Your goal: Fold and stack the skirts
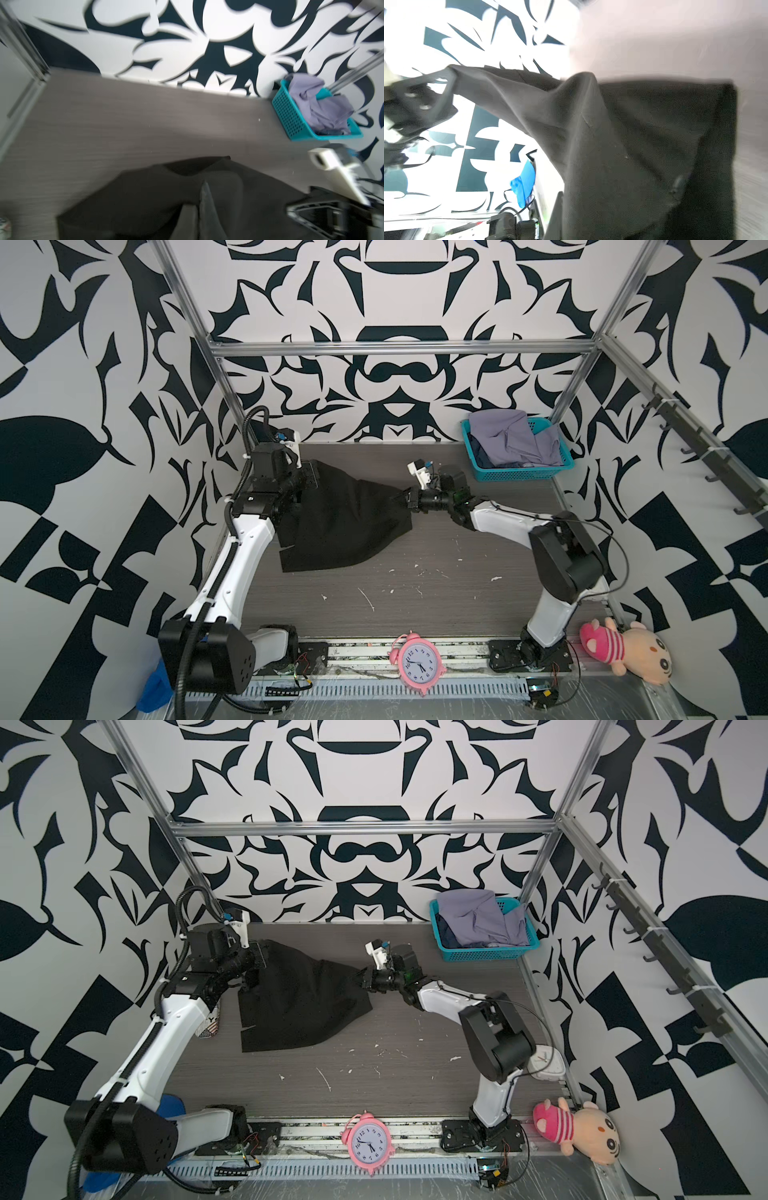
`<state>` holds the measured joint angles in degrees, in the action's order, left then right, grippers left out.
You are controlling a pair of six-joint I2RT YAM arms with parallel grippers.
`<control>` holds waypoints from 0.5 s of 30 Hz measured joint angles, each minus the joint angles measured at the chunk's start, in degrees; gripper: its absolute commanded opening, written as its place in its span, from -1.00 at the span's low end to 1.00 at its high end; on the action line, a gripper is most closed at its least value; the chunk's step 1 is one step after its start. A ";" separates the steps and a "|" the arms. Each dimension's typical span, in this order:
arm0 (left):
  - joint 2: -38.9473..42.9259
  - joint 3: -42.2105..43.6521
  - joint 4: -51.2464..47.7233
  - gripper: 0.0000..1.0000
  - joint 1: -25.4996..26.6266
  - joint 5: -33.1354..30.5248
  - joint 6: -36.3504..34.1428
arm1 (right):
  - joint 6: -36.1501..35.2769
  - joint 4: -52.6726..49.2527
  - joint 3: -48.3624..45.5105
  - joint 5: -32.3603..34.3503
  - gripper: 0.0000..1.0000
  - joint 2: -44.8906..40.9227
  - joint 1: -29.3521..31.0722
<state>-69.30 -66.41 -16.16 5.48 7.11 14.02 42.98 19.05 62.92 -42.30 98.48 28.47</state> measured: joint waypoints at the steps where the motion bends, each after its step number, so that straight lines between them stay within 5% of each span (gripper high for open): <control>1: 1.31 0.22 0.55 -1.00 0.00 -0.63 0.07 | -1.75 -1.64 0.02 0.72 -1.00 -2.73 -0.44; 15: 10.16 2.82 4.50 -1.00 -0.11 -3.21 0.07 | -23.93 -17.84 -3.39 8.20 -1.00 -33.03 -3.28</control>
<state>-59.13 -63.59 -11.66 5.37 3.90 14.09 19.05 1.21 59.53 -34.11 65.45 25.19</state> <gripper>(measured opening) 0.056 0.051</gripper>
